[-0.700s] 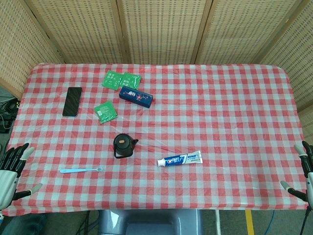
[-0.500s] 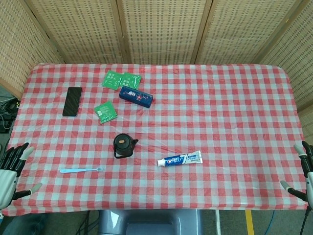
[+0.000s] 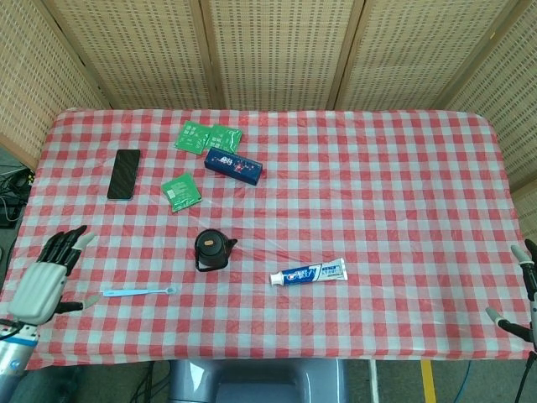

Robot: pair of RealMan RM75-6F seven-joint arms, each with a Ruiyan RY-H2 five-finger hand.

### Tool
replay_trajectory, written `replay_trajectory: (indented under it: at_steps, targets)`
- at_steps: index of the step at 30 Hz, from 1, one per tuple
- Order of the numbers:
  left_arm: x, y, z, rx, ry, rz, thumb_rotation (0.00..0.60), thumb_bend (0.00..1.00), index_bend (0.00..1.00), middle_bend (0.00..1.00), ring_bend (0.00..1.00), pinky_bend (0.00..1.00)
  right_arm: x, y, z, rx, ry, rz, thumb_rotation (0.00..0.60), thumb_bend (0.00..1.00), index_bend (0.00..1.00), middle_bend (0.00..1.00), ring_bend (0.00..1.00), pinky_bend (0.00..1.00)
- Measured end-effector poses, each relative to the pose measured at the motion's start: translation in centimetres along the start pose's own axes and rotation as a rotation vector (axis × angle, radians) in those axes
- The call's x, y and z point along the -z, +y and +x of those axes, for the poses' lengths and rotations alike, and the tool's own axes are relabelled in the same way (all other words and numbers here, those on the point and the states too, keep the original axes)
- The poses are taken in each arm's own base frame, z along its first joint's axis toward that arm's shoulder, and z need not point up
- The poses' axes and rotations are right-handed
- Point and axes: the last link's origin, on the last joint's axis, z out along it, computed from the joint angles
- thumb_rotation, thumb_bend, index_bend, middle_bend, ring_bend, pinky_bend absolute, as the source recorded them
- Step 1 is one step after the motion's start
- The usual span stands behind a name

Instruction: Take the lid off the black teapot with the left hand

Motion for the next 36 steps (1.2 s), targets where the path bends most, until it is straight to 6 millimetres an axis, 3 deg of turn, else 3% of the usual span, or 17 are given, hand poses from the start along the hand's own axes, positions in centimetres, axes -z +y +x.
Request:
replay_trajectory:
  at_steps: [6, 10, 18, 23, 26, 36]
  targets:
    - [-5.8, 3.8, 0.4, 0.004, -0.07, -0.059, 0.6, 0.21, 0.41, 0.0, 0.0, 0.0, -0.3, 0.5, 0.1, 0.008, 0.005, -0.026, 0.6, 0.0, 0.08, 0.0, 0.0, 0.0]
    - [-9.0, 6.0, 0.2, -0.027, -0.109, -0.056, 0.6, 0.27, 0.43, 0.0, 0.0, 0.0, -0.6, 0.9, -0.2, 0.009, -0.01, -0.048, 0.6, 0.0, 0.08, 0.0, 0.0, 0.0]
    - [-14.1, 11.3, -2.2, -0.094, -0.219, -0.003, 0.6, 0.34, 0.44, 0.0, 0.0, 0.0, -0.7, 1.4, -0.4, 0.012, -0.023, -0.066, 0.6, 0.0, 0.08, 0.0, 0.0, 0.0]
    - [-15.8, 15.3, -4.9, -0.114, -0.302, -0.007, 0.6, 0.34, 0.45, 0.0, 0.0, 0.0, -0.5, 1.6, -0.2, 0.012, -0.02, -0.077, 0.6, 0.0, 0.08, 0.0, 0.0, 0.0]
    - [-16.4, 16.4, -6.0, -0.111, -0.331, -0.001, 0.6, 0.34, 0.45, 0.0, 0.0, 0.0, -0.5, 1.8, -0.2, 0.01, -0.021, -0.082, 0.6, 0.0, 0.08, 0.0, 0.0, 0.0]
    - [-17.8, 16.9, -7.1, -0.098, -0.334, 0.031, 0.6, 0.35, 0.46, 0.0, 0.0, 0.0, -0.6, 2.0, -0.2, 0.006, -0.028, -0.088, 0.6, 0.0, 0.08, 0.0, 0.0, 0.0]
